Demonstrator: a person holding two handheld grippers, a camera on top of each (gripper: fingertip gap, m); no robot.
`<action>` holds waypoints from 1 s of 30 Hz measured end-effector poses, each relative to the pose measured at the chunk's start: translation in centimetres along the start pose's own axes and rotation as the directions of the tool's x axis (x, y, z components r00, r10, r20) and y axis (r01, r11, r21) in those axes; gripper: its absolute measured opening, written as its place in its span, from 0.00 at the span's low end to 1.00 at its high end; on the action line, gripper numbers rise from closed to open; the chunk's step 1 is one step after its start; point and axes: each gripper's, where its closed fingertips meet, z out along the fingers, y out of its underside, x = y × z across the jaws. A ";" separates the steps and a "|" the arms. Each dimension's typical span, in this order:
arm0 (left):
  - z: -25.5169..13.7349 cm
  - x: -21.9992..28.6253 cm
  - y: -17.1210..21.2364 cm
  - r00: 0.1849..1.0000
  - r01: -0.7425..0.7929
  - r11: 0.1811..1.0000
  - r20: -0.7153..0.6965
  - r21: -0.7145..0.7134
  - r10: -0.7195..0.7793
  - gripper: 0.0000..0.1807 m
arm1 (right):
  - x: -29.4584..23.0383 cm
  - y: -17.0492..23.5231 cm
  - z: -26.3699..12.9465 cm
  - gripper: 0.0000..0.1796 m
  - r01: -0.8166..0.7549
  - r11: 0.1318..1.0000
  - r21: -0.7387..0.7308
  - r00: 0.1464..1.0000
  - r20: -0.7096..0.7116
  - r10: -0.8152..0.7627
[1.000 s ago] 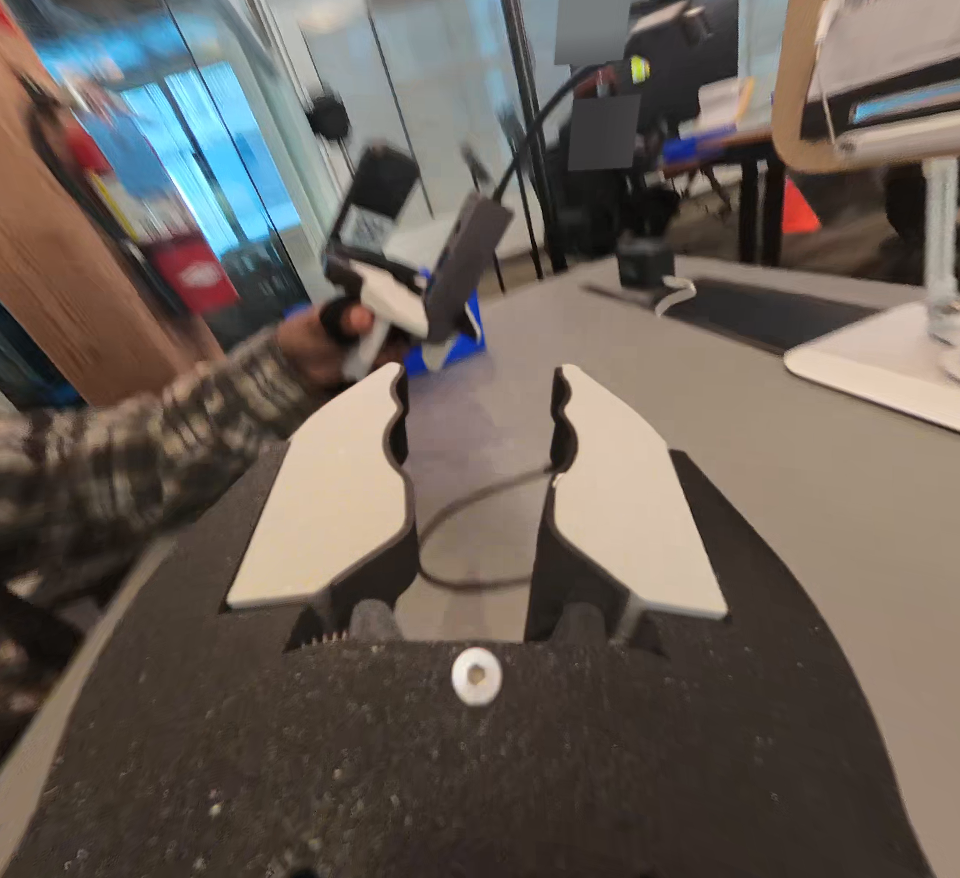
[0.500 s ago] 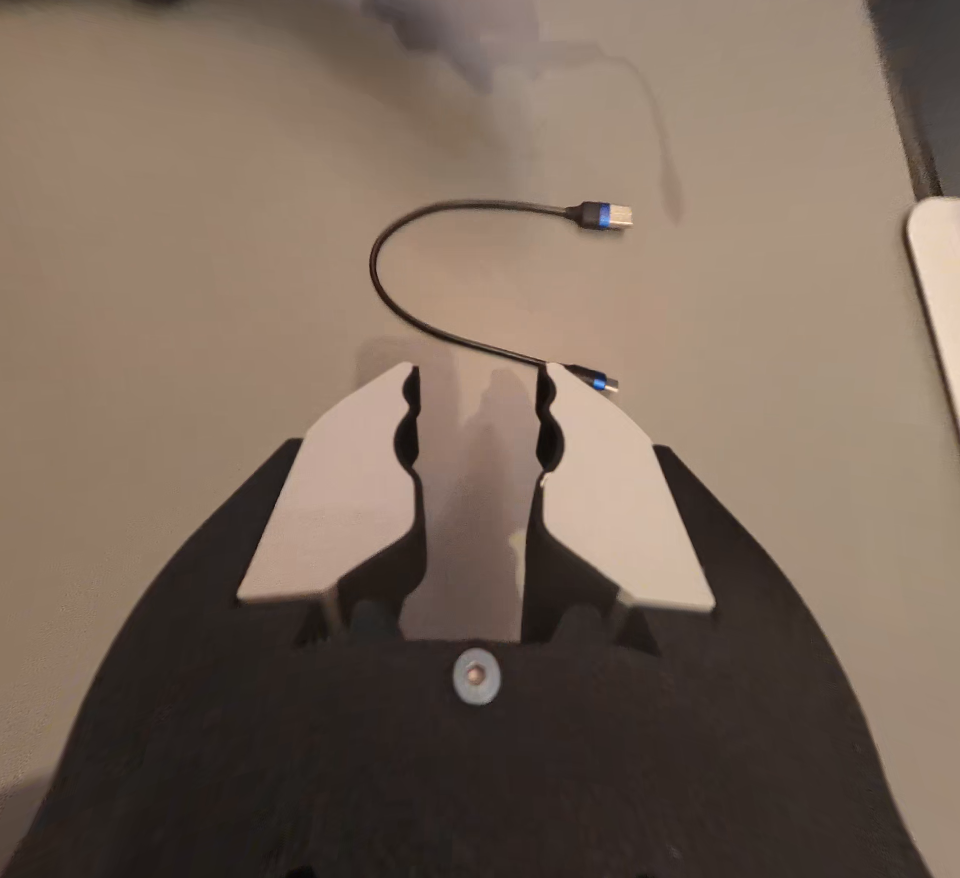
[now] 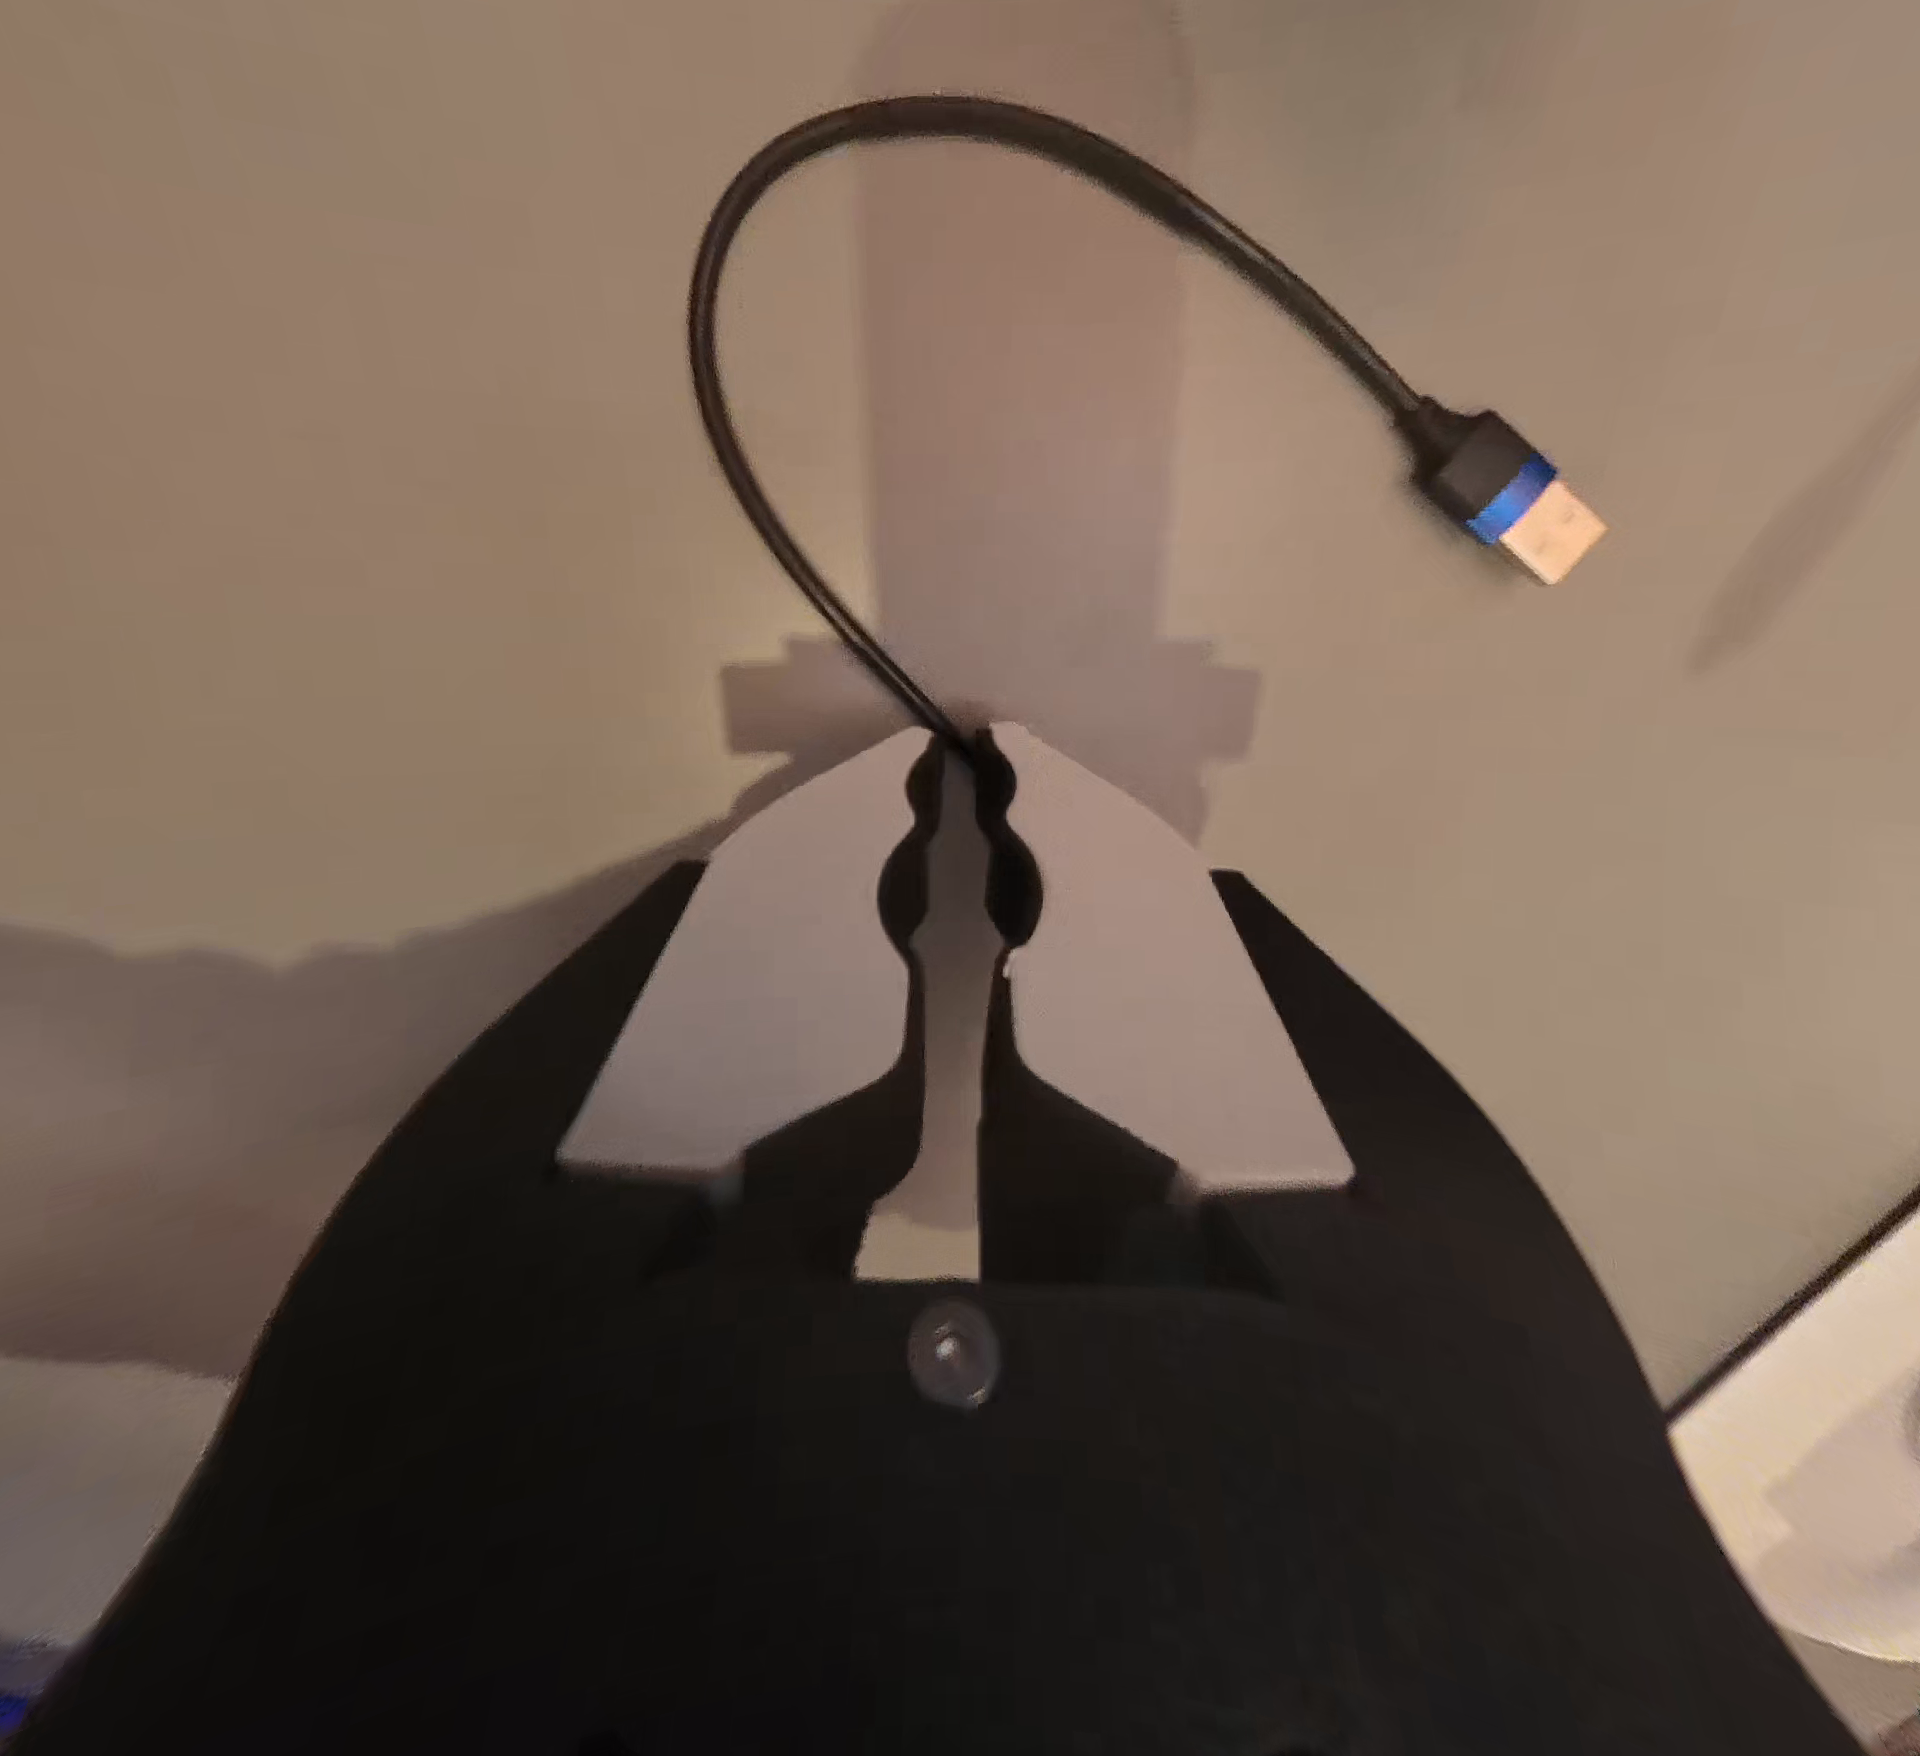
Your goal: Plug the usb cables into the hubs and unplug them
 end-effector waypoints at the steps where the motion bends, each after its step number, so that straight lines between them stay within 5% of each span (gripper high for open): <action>1: 0.0 0.0 0.0 1.000 -0.002 1.000 0.003 -0.003 0.002 0.20 | 0.0 0.1 0.0 0.01 -0.019 1.000 -0.017 1.000 -0.001 0.019; 4: 0.0 0.1 0.0 1.000 -0.006 1.000 0.008 -0.007 0.006 0.20 | 0.1 0.7 -0.6 0.00 -0.161 0.984 -0.072 0.985 -0.071 0.156; 7: -0.1 0.2 -0.1 1.000 -0.019 1.000 0.023 -0.009 0.019 0.20 | -0.2 0.8 -2.4 0.00 -0.330 0.943 0.040 0.931 -0.153 0.332; 12: 0.1 0.7 -0.1 0.998 -0.049 0.999 0.040 -0.018 0.050 0.20 | -2.8 2.3 -6.3 0.00 -0.638 0.721 0.270 0.713 -0.146 0.686; 17: 0.1 1.0 -0.2 0.998 -0.058 0.998 0.039 -0.009 0.059 0.20 | -6.8 4.1 -8.8 0.00 -0.730 0.593 0.341 0.606 -0.078 0.791; 23: -0.3 0.6 -0.6 0.997 -0.058 0.998 0.051 0.020 0.057 0.20 | -5.1 4.1 -8.3 0.03 -0.469 0.842 0.268 0.822 -0.215 0.527; 30: -0.4 -0.1 -0.3 0.997 -0.052 0.999 0.065 0.009 0.052 0.20 | 0.4 3.5 -3.5 0.12 -0.318 0.946 0.065 0.937 -0.131 0.324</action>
